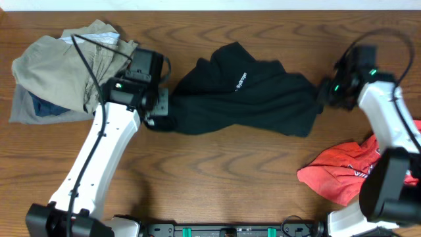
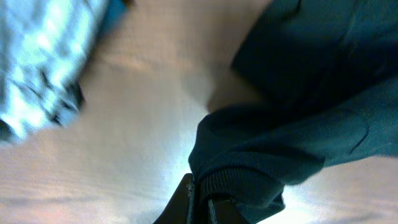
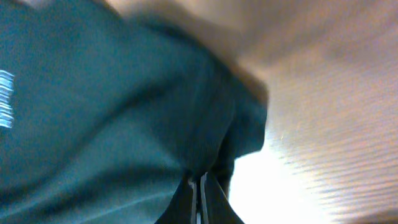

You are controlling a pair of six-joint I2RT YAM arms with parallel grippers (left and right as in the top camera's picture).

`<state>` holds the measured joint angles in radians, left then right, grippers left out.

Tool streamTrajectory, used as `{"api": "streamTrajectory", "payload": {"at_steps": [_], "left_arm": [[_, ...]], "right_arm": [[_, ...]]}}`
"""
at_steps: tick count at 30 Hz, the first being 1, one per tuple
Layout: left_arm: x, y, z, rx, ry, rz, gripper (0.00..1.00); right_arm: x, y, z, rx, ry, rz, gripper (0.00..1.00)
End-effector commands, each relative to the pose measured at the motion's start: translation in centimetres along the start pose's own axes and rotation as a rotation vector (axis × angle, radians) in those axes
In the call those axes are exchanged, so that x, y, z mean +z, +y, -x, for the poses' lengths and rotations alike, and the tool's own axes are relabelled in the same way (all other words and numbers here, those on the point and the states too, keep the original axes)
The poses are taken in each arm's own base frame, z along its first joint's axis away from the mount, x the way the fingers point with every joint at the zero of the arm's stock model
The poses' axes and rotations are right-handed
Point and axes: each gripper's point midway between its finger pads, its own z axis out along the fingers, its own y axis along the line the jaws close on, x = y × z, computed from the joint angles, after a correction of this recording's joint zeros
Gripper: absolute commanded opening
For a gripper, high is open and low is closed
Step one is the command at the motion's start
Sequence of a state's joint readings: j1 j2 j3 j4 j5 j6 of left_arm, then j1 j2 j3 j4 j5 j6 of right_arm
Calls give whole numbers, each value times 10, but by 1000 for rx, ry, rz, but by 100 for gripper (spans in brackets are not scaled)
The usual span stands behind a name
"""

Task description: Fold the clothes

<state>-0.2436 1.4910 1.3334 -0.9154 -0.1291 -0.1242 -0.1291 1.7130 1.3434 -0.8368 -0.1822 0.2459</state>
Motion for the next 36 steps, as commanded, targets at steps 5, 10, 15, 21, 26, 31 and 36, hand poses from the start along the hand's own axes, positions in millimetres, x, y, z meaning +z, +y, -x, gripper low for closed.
{"api": "streamTrajectory", "payload": {"at_steps": [5,10,15,21,26,31,36], "left_arm": [[-70,34,66,-86,-256,41,6],[-79,38,77,-121,-290,-19,6],[-87,29,86,-111,-333,-90,6],[-144,35,102,-111,-489,-108,6],[-208,41,108,-130,-647,-135,6],[-207,36,95,-117,-606,-170,6],[-163,29,82,-101,-448,-156,6]], "right_arm": [[-161,13,82,-52,-366,34,1],[-205,4,88,-41,-427,16,1],[-222,6,87,-48,-442,14,1],[-255,14,93,-64,-511,23,1],[-276,21,90,-73,-536,36,1],[-251,13,70,-87,-403,8,1],[-219,3,60,-115,-264,-24,1]]}}
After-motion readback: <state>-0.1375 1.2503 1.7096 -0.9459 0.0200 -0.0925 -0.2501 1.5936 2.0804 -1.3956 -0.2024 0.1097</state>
